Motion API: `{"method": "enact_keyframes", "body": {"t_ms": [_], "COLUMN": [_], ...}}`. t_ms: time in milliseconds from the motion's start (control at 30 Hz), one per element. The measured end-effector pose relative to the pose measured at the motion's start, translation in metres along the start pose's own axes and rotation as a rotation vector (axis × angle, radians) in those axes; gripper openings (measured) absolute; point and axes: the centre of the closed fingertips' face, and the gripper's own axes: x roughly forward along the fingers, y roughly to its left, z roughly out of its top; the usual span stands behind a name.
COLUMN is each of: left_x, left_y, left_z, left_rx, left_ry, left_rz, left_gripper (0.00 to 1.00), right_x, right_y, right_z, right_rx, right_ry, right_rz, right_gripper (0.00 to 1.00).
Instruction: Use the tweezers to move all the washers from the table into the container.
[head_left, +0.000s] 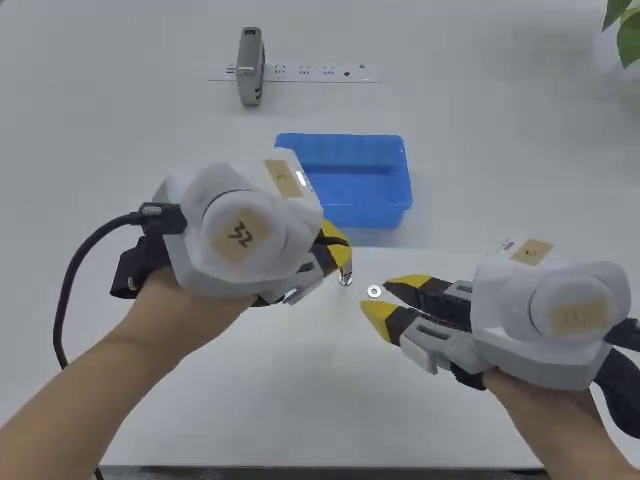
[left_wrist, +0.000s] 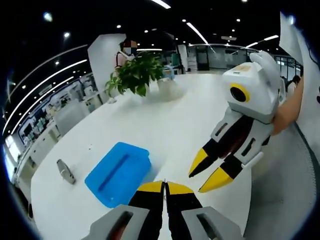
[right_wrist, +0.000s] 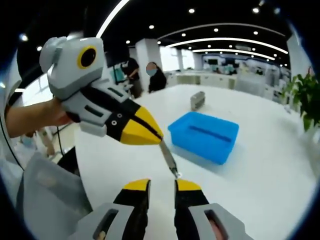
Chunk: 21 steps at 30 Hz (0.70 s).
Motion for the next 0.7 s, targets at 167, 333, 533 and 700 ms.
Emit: {"method": "enact_keyframes", "body": {"t_ms": [167, 333, 533, 700], "left_x": [-0.0003, 0.0002, 0.0000, 0.0032], "left_y": [0.0061, 0.0084, 0.0029, -0.0012], "left_z": [0.0010, 0.0024, 0.0058, 0.0023], "left_rx": [0.001, 0.002, 0.004, 0.012], "left_ry": [-0.001, 0.000, -0.006, 0.006], "left_rz": [0.013, 0.011, -0.011, -0.024], "left_gripper": [0.00, 0.00, 0.00, 0.00], "right_x": [0.0004, 0.0010, 0.0017, 0.0015], "right_y": [0.0016, 0.0037, 0.0029, 0.0036], "right_z": [-0.0009, -0.0029, -0.0023, -0.0024], "right_rx": [-0.001, 0.003, 0.008, 0.017], "right_ry": [0.005, 0.011, 0.011, 0.012], "right_rz": [0.005, 0.011, 0.011, 0.010], "right_gripper": [0.15, 0.14, 0.14, 0.14]}}
